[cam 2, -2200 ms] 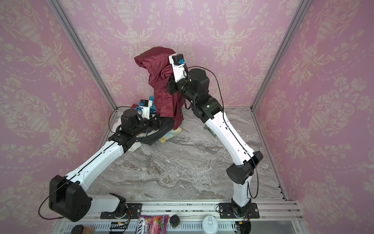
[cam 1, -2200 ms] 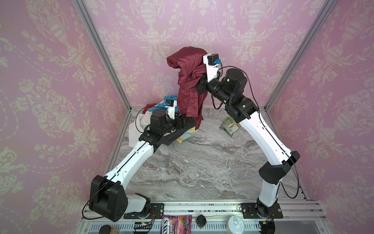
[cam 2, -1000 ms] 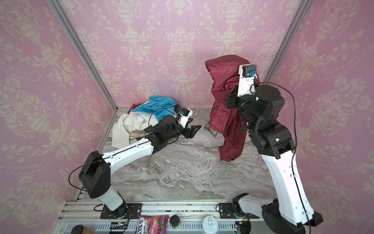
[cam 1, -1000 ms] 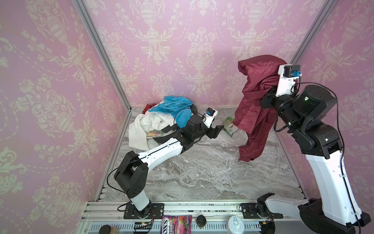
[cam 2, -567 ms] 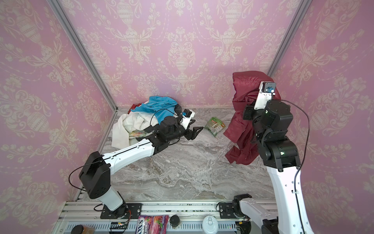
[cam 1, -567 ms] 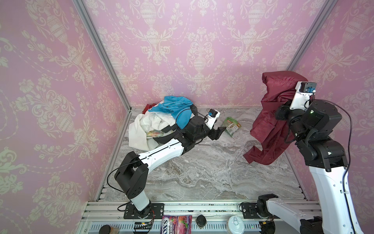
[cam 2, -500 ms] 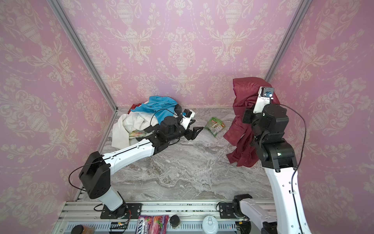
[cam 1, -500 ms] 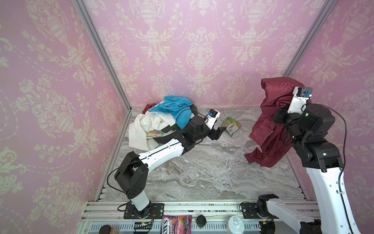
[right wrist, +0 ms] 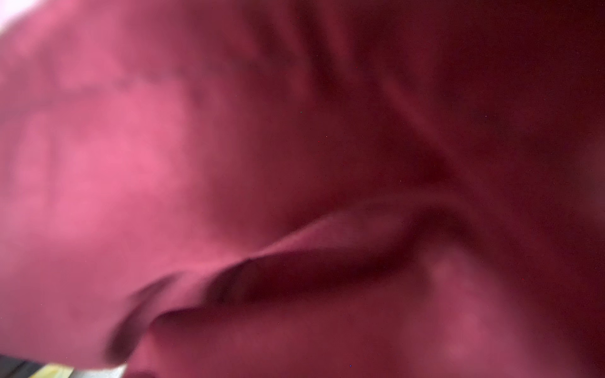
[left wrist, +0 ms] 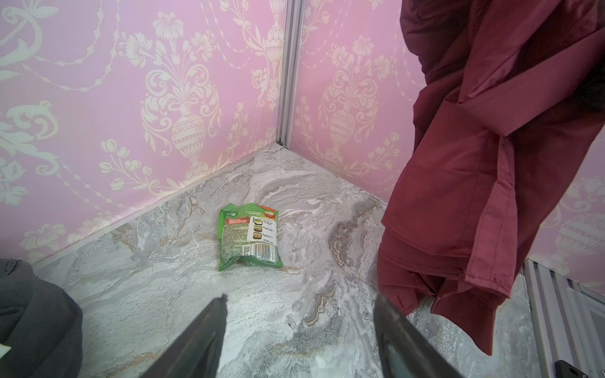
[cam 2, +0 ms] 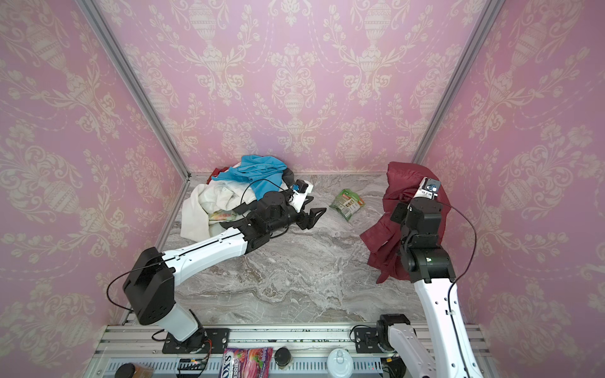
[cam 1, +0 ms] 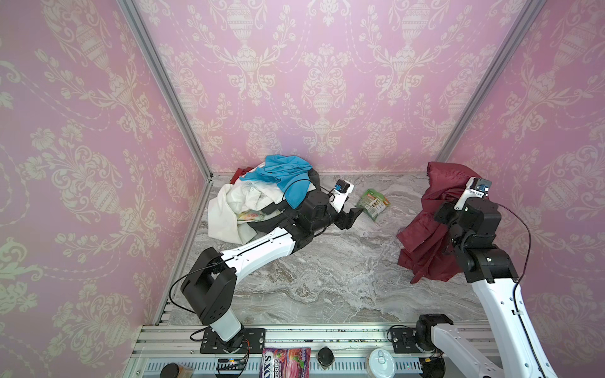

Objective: Pick out a specific cloth from the pile
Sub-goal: 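Lower the maroon shirt onto the table nearer the robot with the right gripper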

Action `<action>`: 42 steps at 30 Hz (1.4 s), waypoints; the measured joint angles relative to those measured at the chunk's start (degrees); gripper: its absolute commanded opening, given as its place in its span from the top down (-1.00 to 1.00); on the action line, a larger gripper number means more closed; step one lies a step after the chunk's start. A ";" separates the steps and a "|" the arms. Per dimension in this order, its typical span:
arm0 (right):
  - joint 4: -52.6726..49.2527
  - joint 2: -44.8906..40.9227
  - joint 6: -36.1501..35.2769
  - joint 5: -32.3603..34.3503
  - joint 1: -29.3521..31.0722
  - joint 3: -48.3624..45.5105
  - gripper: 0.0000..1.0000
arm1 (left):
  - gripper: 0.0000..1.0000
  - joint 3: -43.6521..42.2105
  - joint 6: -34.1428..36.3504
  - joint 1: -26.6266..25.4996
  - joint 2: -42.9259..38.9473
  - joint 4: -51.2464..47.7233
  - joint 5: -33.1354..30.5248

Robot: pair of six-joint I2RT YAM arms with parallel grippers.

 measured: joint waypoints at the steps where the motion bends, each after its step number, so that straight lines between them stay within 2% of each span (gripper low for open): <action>1: 0.61 -0.74 0.85 0.70 -0.11 -1.53 1.00 | -0.44 -0.24 -0.02 0.00 0.00 0.00 -0.09; 11: 5.09 -7.91 11.67 7.19 -0.20 -18.10 1.00 | -0.43 -2.14 -0.72 0.00 0.00 0.46 -1.38; 18: 4.44 -8.20 26.86 7.63 -0.20 -25.14 1.00 | -0.42 -2.82 -1.44 0.00 0.00 0.79 -1.57; 30: -2.32 -7.80 45.62 7.39 -0.20 -30.47 1.00 | -0.42 -3.74 -2.43 0.00 0.42 3.45 -1.77; 42: -2.86 0.59 58.03 1.46 -0.22 -33.70 1.00 | -0.42 -5.38 -2.60 0.00 0.85 3.87 -2.86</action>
